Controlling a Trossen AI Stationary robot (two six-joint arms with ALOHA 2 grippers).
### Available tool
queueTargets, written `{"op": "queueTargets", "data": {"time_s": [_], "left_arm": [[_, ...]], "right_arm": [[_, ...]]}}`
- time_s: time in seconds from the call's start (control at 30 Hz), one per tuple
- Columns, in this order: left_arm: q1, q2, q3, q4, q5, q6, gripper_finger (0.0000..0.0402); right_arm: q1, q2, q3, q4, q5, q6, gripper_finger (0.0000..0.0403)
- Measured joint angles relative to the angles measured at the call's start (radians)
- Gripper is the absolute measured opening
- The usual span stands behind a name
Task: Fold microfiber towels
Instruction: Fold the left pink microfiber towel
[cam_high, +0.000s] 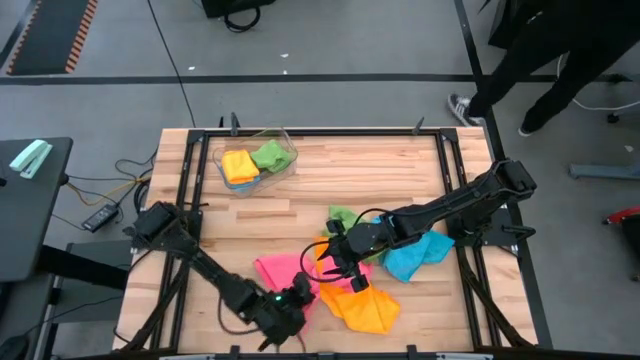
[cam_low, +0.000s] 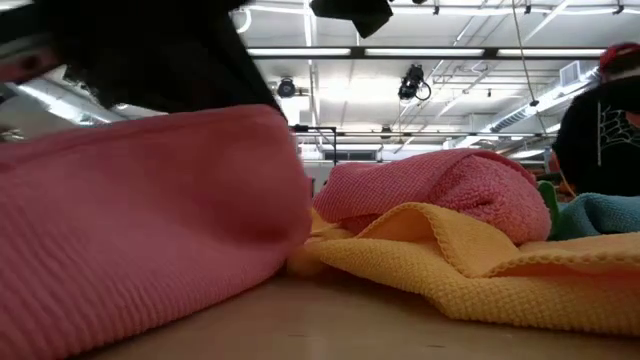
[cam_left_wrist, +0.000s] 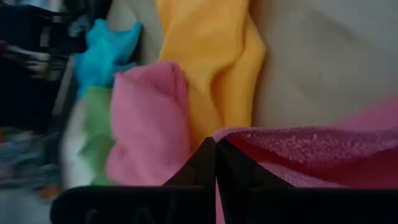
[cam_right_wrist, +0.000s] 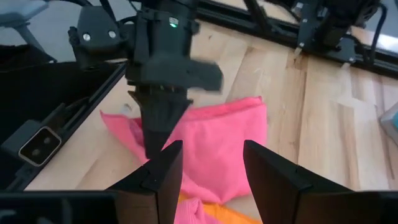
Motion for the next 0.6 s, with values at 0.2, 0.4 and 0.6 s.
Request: {"op": "queueTargets", "data": {"time_s": [0.2, 0.4, 0.6], "left_arm": [[0.069, 0.044, 0.000, 0.118, 0.138, 0.005, 0.0026], [0.080, 0.080, 0.000, 0.196, 0.189, 0.007, 0.0016], [0.058, 0.074, 0.000, 0.243, 0.201, 0.037, 0.0083]], "right_arm": [[-0.001, 0.000, 0.000, -0.024, 0.001, 0.008, 0.0177], [-0.001, 0.000, 0.000, -0.032, 0.001, 0.008, 0.0177], [-0.001, 0.000, -0.001, -0.033, 0.001, 0.012, 0.0177]]}}
